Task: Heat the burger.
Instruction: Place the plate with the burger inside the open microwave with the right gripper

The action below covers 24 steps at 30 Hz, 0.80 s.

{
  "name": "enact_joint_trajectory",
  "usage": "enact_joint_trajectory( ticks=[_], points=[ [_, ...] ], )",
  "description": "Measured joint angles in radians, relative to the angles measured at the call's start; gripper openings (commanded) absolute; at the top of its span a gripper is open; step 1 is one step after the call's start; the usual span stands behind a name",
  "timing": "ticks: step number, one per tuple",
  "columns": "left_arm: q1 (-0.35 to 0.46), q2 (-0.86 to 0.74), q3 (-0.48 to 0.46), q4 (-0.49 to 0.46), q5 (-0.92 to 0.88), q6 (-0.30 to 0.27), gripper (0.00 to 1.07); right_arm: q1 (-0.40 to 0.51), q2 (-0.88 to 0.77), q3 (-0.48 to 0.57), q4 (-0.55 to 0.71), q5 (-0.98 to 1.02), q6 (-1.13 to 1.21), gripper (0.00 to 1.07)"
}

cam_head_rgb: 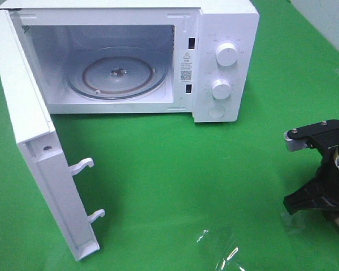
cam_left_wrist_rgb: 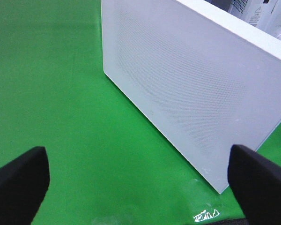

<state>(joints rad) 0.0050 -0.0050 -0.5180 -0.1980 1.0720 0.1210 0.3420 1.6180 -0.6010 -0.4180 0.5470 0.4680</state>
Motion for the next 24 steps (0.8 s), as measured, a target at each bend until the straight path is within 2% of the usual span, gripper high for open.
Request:
enact_joint_trajectory(
  ticks=[24],
  points=[
    [0.0,0.0,0.0,0.0,0.0,0.0,0.95,0.0,-0.173,0.001,-0.036,0.198,0.031,0.0]
  ],
)
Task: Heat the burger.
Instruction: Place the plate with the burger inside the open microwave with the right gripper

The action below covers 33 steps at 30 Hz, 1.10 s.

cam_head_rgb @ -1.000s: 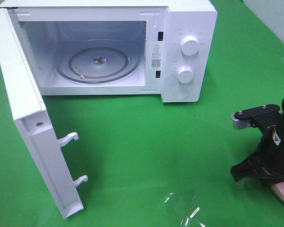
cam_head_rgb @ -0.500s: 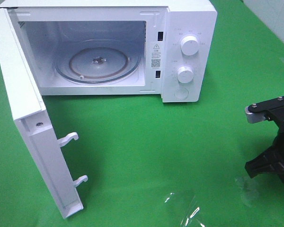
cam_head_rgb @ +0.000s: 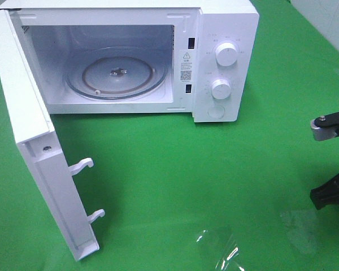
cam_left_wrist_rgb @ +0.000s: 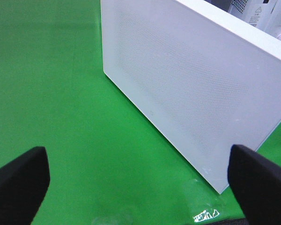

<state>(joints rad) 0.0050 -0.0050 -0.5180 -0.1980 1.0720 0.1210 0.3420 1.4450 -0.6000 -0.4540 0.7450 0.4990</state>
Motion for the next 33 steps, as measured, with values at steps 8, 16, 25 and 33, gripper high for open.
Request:
enact_joint_trajectory(
  ticks=[8,16,25,33],
  points=[
    [0.0,0.0,0.0,0.0,0.0,0.0,0.95,0.0,-0.035,0.001,-0.001,0.071,0.0,0.0],
    [0.0,0.0,0.0,0.0,0.0,0.0,0.95,0.12,-0.049,0.001,-0.03,0.16,0.018,0.0],
    [0.0,0.0,0.0,0.0,0.0,0.0,0.95,0.264,-0.049,0.001,-0.066,0.208,0.074,0.0],
    [0.0,0.0,0.0,0.0,0.0,0.0,0.95,0.404,-0.049,0.013,-0.07,0.224,0.112,0.0]
  ],
)
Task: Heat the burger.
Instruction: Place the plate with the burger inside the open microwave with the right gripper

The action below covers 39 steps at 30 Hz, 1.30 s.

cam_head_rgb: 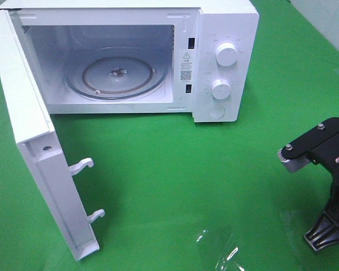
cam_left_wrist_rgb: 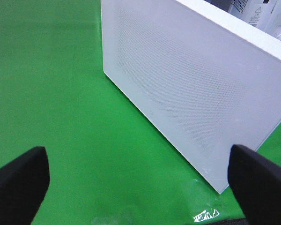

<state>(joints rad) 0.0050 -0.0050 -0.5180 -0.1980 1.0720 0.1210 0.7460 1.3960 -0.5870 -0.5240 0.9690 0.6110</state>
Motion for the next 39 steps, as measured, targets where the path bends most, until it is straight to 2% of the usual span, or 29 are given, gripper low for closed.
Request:
enact_joint_trajectory(
  ticks=[3,5,8,9,12,14,19,30,39],
  points=[
    [0.0,0.0,0.0,0.0,0.0,0.0,0.95,0.019,0.0,0.003,0.0,0.003,0.006,0.0],
    [0.0,0.0,0.0,0.0,0.0,0.0,0.95,0.092,-0.001,0.005,0.0,0.021,0.027,0.0],
    [0.0,0.0,0.0,0.0,0.0,0.0,0.95,0.125,-0.003,0.005,0.0,0.024,0.031,0.01],
    [0.0,0.0,0.0,0.0,0.0,0.0,0.95,0.163,-0.004,0.005,0.0,0.024,0.046,0.01],
    [0.0,0.0,0.0,0.0,0.0,0.0,0.95,0.179,-0.004,0.005,0.0,0.024,0.049,0.01],
    [0.0,0.0,0.0,0.0,0.0,0.0,0.95,0.255,-0.005,0.005,0.0,0.026,0.054,0.0],
    [0.0,0.0,0.0,0.0,0.0,0.0,0.95,0.326,-0.005,0.005,0.0,0.022,0.054,0.0],
    [0.0,0.0,0.0,0.0,0.0,0.0,0.95,0.363,-0.005,0.006,-0.072,-0.003,0.031,0.0],
    [0.0,0.0,0.0,0.0,0.0,0.0,0.95,0.363,-0.005,0.006,-0.137,-0.117,-0.131,0.0]
  ],
)
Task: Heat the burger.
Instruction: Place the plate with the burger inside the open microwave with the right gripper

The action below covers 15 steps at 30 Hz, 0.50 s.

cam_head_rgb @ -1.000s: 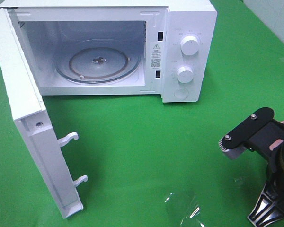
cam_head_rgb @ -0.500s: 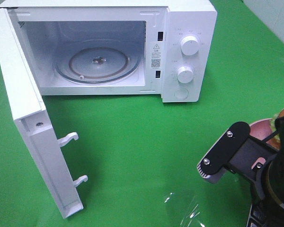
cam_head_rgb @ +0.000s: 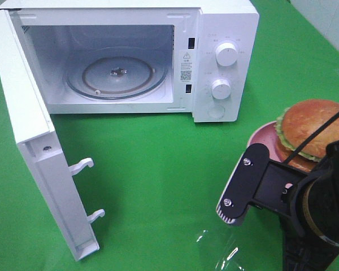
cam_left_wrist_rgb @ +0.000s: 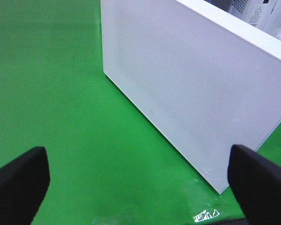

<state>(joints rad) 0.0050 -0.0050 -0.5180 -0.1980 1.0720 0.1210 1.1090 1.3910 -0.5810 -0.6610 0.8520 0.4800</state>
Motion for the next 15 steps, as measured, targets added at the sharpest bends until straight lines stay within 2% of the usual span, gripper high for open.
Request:
enact_joint_trajectory(
  ticks=[6,15],
  points=[
    [0.0,0.0,0.0,0.0,0.0,0.0,0.95,0.0,0.0,0.0,-0.088,-0.117,-0.11,0.0],
    [0.0,0.0,0.0,0.0,0.0,0.0,0.95,0.0,0.0,0.0,-0.143,-0.157,-0.123,0.0]
  ],
)
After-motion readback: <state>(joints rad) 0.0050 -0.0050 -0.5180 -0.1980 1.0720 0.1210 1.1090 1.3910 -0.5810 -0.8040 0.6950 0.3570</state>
